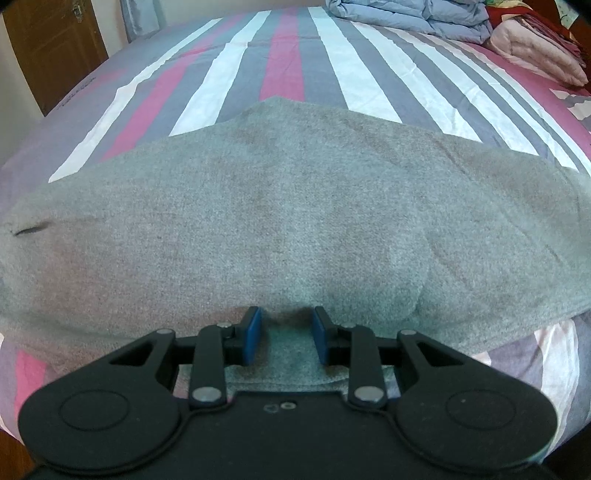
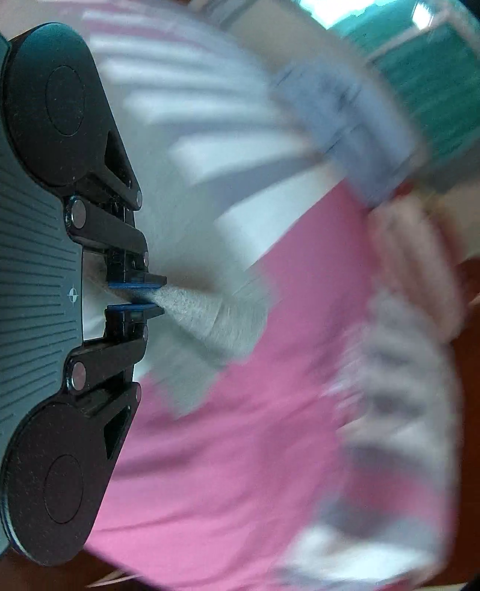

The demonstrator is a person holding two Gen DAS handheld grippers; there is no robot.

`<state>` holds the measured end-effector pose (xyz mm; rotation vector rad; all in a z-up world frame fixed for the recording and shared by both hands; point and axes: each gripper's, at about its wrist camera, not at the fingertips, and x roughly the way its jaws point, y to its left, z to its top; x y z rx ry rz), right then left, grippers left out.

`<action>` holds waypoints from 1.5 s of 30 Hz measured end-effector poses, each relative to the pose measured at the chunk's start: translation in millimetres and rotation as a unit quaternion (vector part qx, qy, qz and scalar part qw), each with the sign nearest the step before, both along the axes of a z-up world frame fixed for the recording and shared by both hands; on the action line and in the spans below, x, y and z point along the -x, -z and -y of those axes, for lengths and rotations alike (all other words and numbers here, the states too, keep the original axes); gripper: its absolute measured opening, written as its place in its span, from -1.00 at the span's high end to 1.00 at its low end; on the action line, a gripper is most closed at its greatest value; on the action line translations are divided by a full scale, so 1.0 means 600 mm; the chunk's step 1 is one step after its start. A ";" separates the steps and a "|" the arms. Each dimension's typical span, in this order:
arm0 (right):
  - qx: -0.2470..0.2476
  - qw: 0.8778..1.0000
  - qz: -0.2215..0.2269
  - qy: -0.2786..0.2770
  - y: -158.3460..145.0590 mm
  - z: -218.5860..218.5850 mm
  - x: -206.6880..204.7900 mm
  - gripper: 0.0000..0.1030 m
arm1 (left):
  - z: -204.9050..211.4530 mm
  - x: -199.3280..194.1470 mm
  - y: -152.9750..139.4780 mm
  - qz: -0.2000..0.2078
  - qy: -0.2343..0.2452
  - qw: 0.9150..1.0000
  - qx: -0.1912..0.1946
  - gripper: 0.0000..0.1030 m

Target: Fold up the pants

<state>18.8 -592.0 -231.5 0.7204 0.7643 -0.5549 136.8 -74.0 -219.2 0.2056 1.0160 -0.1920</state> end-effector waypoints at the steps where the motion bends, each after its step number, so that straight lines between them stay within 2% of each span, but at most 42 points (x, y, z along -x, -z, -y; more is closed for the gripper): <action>1: -0.017 1.000 0.003 0.010 0.011 0.006 0.007 0.85 | -0.001 -0.001 -0.001 -0.001 -0.001 1.000 0.001 0.60; 2: -0.037 0.999 0.022 0.028 0.014 0.011 0.018 0.83 | 0.000 -0.001 -0.001 -0.002 -0.001 1.000 0.001 0.60; 4: -0.069 0.995 0.048 0.045 0.007 0.023 0.027 0.44 | 0.001 -0.002 0.000 -0.003 -0.003 1.000 0.001 0.60; 6: -0.065 0.995 0.057 0.039 -0.003 0.031 0.023 0.15 | 0.001 -0.003 -0.001 -0.004 -0.004 1.000 0.002 0.60; 7: -0.058 0.996 0.052 0.036 -0.007 0.033 0.019 0.07 | 0.001 -0.003 -0.002 -0.004 -0.005 1.000 0.003 0.60; 10: -0.042 0.998 0.038 0.035 -0.009 0.034 0.006 0.08 | 0.000 -0.004 -0.003 -0.005 -0.001 1.000 0.000 0.56; 11: -0.015 0.999 0.013 0.037 -0.010 0.031 -0.002 0.09 | 0.000 -0.004 -0.003 -0.006 0.000 1.000 0.000 0.56; 12: 0.015 0.999 -0.011 0.033 -0.011 0.025 -0.011 0.25 | 0.000 -0.005 -0.003 -0.008 0.000 1.000 0.001 0.56; 14: 0.044 0.998 -0.038 0.014 -0.014 0.021 -0.021 0.26 | -0.001 -0.008 -0.005 -0.011 -0.003 1.000 0.005 0.56; 17: 0.112 0.993 -0.040 0.023 -0.040 0.000 -0.009 0.26 | -0.009 -0.012 -0.011 -0.012 -0.011 1.000 0.015 0.53; 18: 0.121 0.992 -0.032 0.020 -0.048 -0.004 -0.004 0.26 | -0.012 -0.014 -0.014 -0.009 -0.014 1.000 0.016 0.53; 21: 0.116 0.993 0.002 -0.012 -0.069 -0.028 -0.003 0.26 | -0.021 -0.019 -0.021 -0.005 -0.018 1.000 0.014 0.53; 25: 0.082 0.992 0.029 -0.094 -0.072 -0.088 -0.031 0.26 | -0.037 -0.025 -0.016 -0.004 -0.028 1.000 0.007 0.51; 29: 0.040 0.986 0.011 -0.159 -0.035 -0.152 -0.065 0.26 | -0.066 -0.040 -0.004 -0.016 -0.045 0.999 0.009 0.50; 32: 0.043 0.986 -0.034 -0.157 -0.002 -0.169 -0.071 0.26 | -0.097 -0.050 -0.011 -0.012 -0.073 0.997 0.004 0.53; 39: 0.029 0.991 0.003 -0.129 -0.001 -0.172 -0.044 0.19 | -0.152 -0.046 -0.050 0.022 -0.103 0.994 -0.003 0.53; 41: 0.031 0.992 0.008 -0.125 -0.001 -0.178 -0.042 0.08 | -0.172 -0.045 -0.056 0.026 -0.120 0.992 -0.003 0.54; 43: 0.036 0.990 0.011 -0.136 -0.013 -0.189 -0.045 -0.14 | -0.204 -0.047 -0.062 0.028 -0.147 0.989 0.000 0.53; 45: 0.044 0.988 0.012 -0.147 -0.013 -0.198 -0.047 -0.19 | -0.238 -0.048 -0.071 0.029 -0.179 0.983 0.006 0.55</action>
